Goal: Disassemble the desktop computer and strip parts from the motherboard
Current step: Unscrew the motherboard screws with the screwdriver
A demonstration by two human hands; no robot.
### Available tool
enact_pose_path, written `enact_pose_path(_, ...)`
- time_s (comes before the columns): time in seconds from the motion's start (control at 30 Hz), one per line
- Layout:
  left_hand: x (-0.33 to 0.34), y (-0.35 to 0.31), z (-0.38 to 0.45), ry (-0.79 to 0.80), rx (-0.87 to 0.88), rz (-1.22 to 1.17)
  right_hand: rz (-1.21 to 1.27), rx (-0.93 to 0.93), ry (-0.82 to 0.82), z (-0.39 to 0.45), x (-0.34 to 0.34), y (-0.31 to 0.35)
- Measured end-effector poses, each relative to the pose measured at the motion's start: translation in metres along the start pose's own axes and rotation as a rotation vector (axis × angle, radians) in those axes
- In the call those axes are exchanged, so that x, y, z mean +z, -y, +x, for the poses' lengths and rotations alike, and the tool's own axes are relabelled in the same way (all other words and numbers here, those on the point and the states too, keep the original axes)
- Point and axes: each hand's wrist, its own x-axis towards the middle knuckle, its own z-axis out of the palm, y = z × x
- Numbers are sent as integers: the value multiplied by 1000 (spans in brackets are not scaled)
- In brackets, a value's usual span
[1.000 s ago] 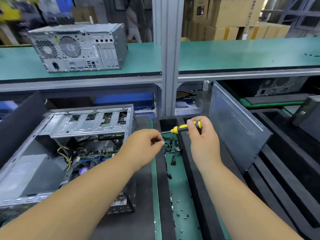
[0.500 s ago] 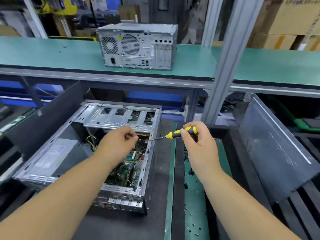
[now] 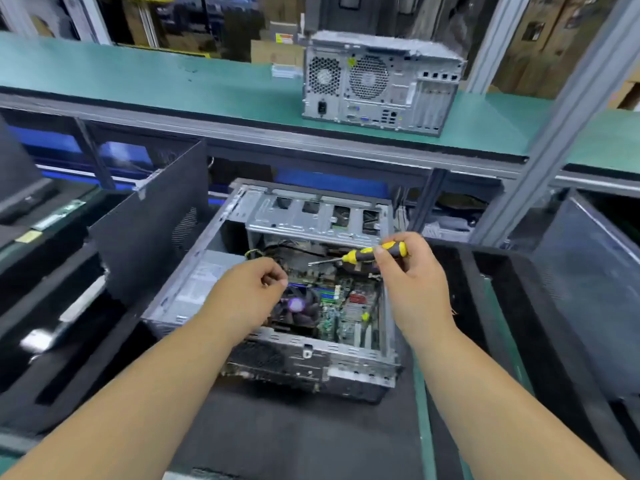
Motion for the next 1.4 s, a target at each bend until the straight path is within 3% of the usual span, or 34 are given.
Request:
enact_pose_path(0.23,-39,22,-7,34,89,-51,-48,-17,-59,-13,30,25)
enact_pose_path(0.57,-40,19,-1,56,88,-39,-109,-29,-49,-13,23,25)
enact_pose_path(1.1,-42,15,53,44,49,46,-132,-56,256,40,68,12)
enact_pose_path(1.27,-40,24,96,196,-25,289,-308,-90,371,61,104,10)
enact_pose_path(1.4,-30,24,135,555,-135,412,-484,-126,457,72,136,-2)
